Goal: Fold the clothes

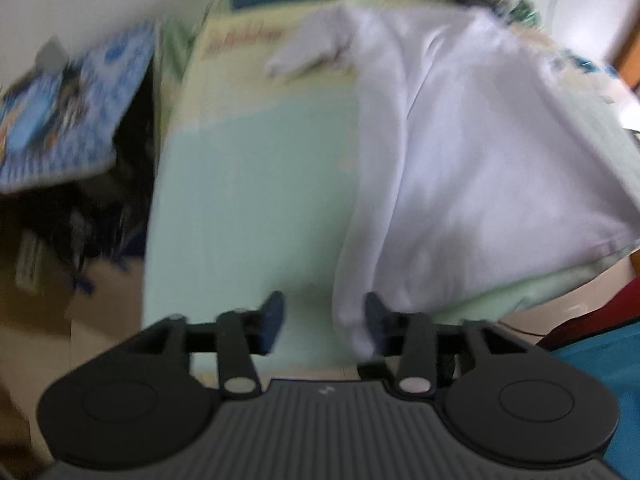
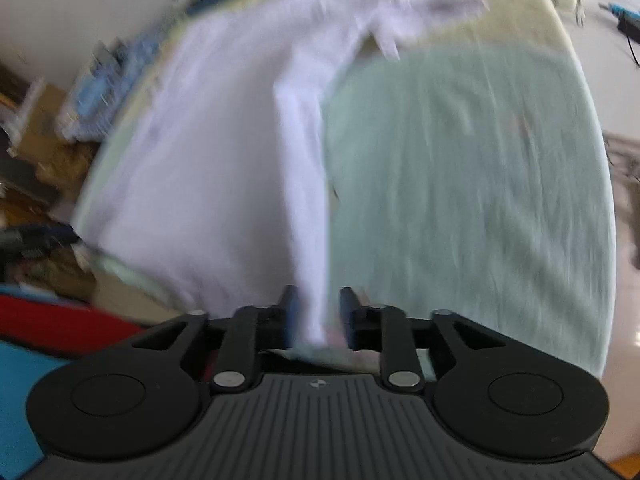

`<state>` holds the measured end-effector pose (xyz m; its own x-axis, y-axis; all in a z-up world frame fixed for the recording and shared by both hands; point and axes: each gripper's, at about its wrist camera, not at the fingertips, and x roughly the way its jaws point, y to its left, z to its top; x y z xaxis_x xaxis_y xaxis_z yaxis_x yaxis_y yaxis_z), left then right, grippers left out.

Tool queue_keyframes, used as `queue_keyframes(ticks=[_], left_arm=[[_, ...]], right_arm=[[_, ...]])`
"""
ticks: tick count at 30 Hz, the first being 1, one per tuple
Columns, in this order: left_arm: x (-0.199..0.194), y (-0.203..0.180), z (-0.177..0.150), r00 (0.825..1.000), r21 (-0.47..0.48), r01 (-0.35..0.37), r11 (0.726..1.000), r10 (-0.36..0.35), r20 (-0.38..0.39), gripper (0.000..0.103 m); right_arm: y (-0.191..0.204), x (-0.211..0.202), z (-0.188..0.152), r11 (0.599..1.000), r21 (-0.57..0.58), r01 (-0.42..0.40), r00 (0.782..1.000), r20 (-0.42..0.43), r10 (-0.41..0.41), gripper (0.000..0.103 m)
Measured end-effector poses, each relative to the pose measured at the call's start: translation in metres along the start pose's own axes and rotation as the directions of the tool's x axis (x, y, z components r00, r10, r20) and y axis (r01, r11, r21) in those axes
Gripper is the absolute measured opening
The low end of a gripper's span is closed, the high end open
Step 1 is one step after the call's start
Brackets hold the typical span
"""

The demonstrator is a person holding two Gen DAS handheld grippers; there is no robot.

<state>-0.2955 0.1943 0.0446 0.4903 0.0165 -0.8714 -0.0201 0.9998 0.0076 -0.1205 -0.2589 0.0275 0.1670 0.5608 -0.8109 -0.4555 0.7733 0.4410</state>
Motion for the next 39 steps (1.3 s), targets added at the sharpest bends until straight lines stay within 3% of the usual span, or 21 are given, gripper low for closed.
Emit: queue_keyframes(ticks=[2,5,7,13,15,18,20,24,25,26,27,28,34,39], left_arm=[[-0.007,-0.001,0.013,0.997,0.026,0.013,1.0,-0.015,0.077,0.075],[0.0,-0.002,0.039,0.984,0.027,0.035,0.999,-0.039,0.174,0.075],[0.023,-0.001,0.06,0.976,-0.008,0.057,0.998,-0.054,0.213,0.075],[0.108,0.004,0.121,0.97,-0.162,0.17,0.972,-0.136,0.203,0.073],[0.121,0.001,0.135,0.967,-0.171,0.168,0.971,-0.128,0.222,0.077],[0.139,0.004,0.15,0.969,-0.172,0.173,0.97,-0.137,0.203,0.087],[0.153,0.011,0.159,0.974,-0.2,0.187,0.962,-0.155,0.166,0.084],[0.163,0.018,0.164,0.974,-0.231,0.206,0.951,-0.177,0.143,0.059],[0.165,0.018,0.164,0.973,-0.228,0.211,0.951,-0.183,0.137,0.047],[0.164,0.017,0.165,0.973,-0.222,0.21,0.952,-0.181,0.142,0.038],[0.162,0.016,0.165,0.973,-0.216,0.204,0.955,-0.174,0.152,0.012],[0.161,0.015,0.166,0.973,-0.21,0.199,0.957,-0.167,0.162,0.0],[0.145,0.02,0.168,0.971,-0.196,0.12,0.973,-0.074,0.227,0.0],[0.154,0.042,0.166,0.98,-0.212,0.045,0.976,-0.002,0.198,0.003]], right_arm=[[0.004,0.003,0.012,1.0,-0.018,0.024,0.998,0.059,-0.023,0.052],[0.006,0.013,0.03,0.996,-0.021,0.084,0.986,0.149,-0.08,0.054],[-0.005,0.03,0.046,0.993,0.059,0.107,0.972,0.205,-0.117,0.053],[-0.036,0.068,0.096,0.946,0.325,-0.018,0.928,0.358,-0.105,0.056],[-0.034,0.082,0.112,0.943,0.33,-0.041,0.922,0.376,-0.091,0.059],[-0.03,0.096,0.125,0.943,0.332,0.02,0.923,0.357,-0.146,0.059],[-0.031,0.104,0.132,0.94,0.339,0.044,0.922,0.347,-0.168,0.059],[-0.033,0.111,0.135,0.936,0.352,0.002,0.934,0.334,-0.127,0.051],[-0.032,0.112,0.135,0.941,0.337,0.006,0.937,0.326,-0.123,0.044],[-0.029,0.11,0.136,0.948,0.318,0.025,0.934,0.33,-0.135,0.027],[-0.027,0.108,0.136,0.953,0.298,0.045,0.93,0.336,-0.149,0.018],[-0.024,0.105,0.137,0.958,0.278,0.066,0.925,0.342,-0.163,0.012],[-0.028,0.087,0.139,0.941,0.281,0.185,0.867,0.405,-0.292,0.008],[-0.038,0.096,0.141,0.9,0.291,0.325,0.827,0.374,-0.42,0.004]])
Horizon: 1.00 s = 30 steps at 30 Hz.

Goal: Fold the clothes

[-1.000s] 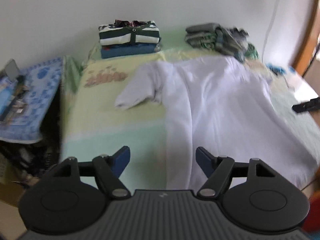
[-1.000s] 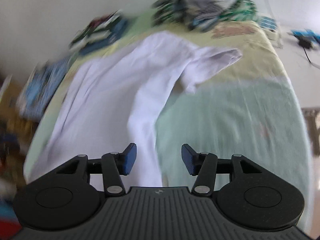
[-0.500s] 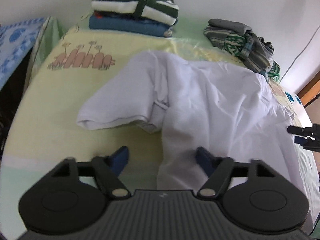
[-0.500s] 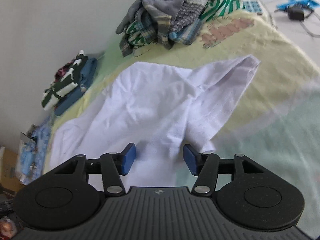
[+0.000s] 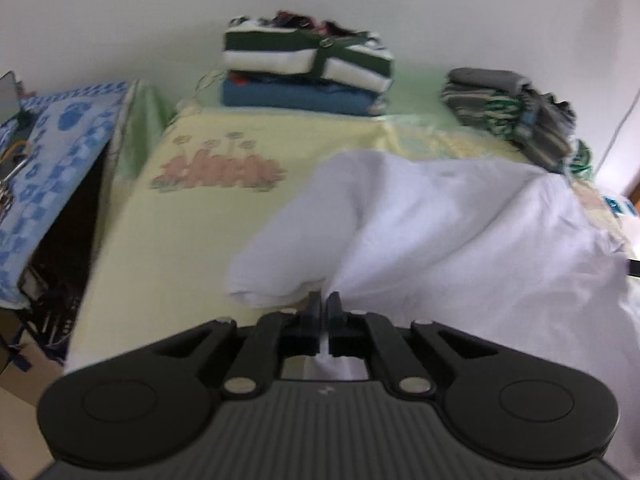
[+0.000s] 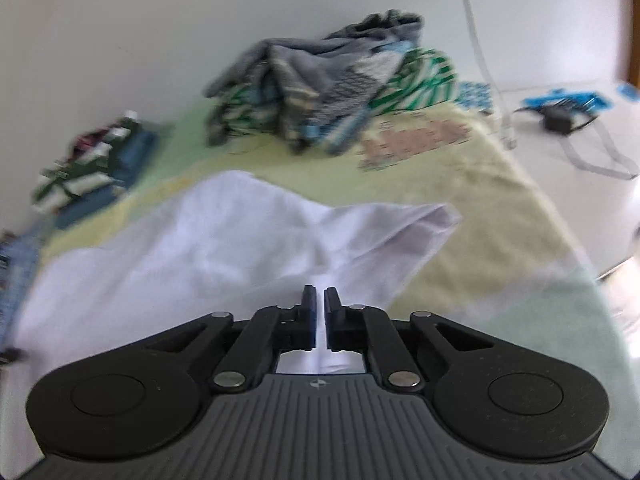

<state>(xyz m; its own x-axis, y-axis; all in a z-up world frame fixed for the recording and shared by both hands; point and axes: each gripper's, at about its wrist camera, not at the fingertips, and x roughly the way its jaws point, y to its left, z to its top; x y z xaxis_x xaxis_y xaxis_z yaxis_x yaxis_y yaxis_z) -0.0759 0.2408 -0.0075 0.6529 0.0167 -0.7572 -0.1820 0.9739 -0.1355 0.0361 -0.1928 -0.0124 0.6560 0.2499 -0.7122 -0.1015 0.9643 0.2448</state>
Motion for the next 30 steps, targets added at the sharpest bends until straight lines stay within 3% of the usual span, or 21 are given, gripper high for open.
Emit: queue_keyframes(ticks=[4,7,9,11,12,15,18,21,22,23,26,30], left_arm=[[0.016,0.003,-0.006,0.999,0.046,-0.046,0.998,0.047,-0.02,0.008],[0.01,0.002,-0.006,0.999,0.055,-0.038,0.998,0.039,-0.021,0.01],[-0.001,0.005,-0.007,0.999,0.045,-0.029,0.999,0.03,-0.012,0.016],[-0.014,0.007,-0.011,0.999,0.034,-0.041,0.999,0.041,0.003,0.026],[-0.021,0.007,-0.014,0.999,0.032,-0.053,0.998,0.053,0.013,0.032],[-0.043,0.005,-0.024,0.998,0.021,-0.057,0.998,0.056,0.026,0.034],[-0.051,-0.003,-0.035,0.999,0.028,-0.046,0.999,0.046,0.012,0.049],[-0.044,-0.006,-0.043,0.998,0.034,-0.065,0.997,0.066,-0.014,0.049],[-0.041,-0.006,-0.045,0.997,0.026,-0.072,0.997,0.073,-0.029,0.049],[-0.037,-0.006,-0.046,0.996,0.021,-0.078,0.997,0.079,-0.041,0.049],[-0.034,-0.005,-0.05,0.995,0.007,-0.085,0.996,0.085,-0.057,0.049],[-0.033,-0.005,-0.054,0.992,0.009,-0.105,0.994,0.105,-0.067,0.049]], right_arm=[[-0.011,0.015,-0.005,0.999,0.051,0.019,1.0,-0.023,-0.018,0.005],[-0.012,0.001,-0.005,0.994,0.099,-0.055,0.998,-0.011,0.057,0.015],[-0.012,-0.013,-0.005,0.985,0.129,-0.116,0.993,-0.001,0.117,0.024],[-0.006,-0.024,-0.01,0.986,0.105,-0.127,0.992,0.003,0.127,0.045],[-0.003,-0.028,-0.013,0.987,0.089,-0.136,0.991,0.0,0.136,0.047],[0.008,-0.029,-0.023,0.989,0.046,-0.142,0.989,-0.031,0.144,0.047],[0.014,-0.02,-0.034,0.989,0.038,-0.141,0.988,-0.064,0.143,0.047],[0.015,-0.014,-0.04,0.989,0.051,-0.14,0.988,-0.062,0.143,0.031],[0.016,-0.013,-0.039,0.989,0.038,-0.144,0.987,-0.068,0.147,0.009],[0.017,-0.014,-0.038,0.99,0.023,-0.138,0.988,-0.071,0.139,0.003],[0.015,-0.021,-0.035,0.999,-0.035,-0.04,0.999,-0.017,0.04,0.003],[-0.002,-0.016,-0.033,0.999,-0.004,0.032,0.999,-0.004,-0.032,0.001]])
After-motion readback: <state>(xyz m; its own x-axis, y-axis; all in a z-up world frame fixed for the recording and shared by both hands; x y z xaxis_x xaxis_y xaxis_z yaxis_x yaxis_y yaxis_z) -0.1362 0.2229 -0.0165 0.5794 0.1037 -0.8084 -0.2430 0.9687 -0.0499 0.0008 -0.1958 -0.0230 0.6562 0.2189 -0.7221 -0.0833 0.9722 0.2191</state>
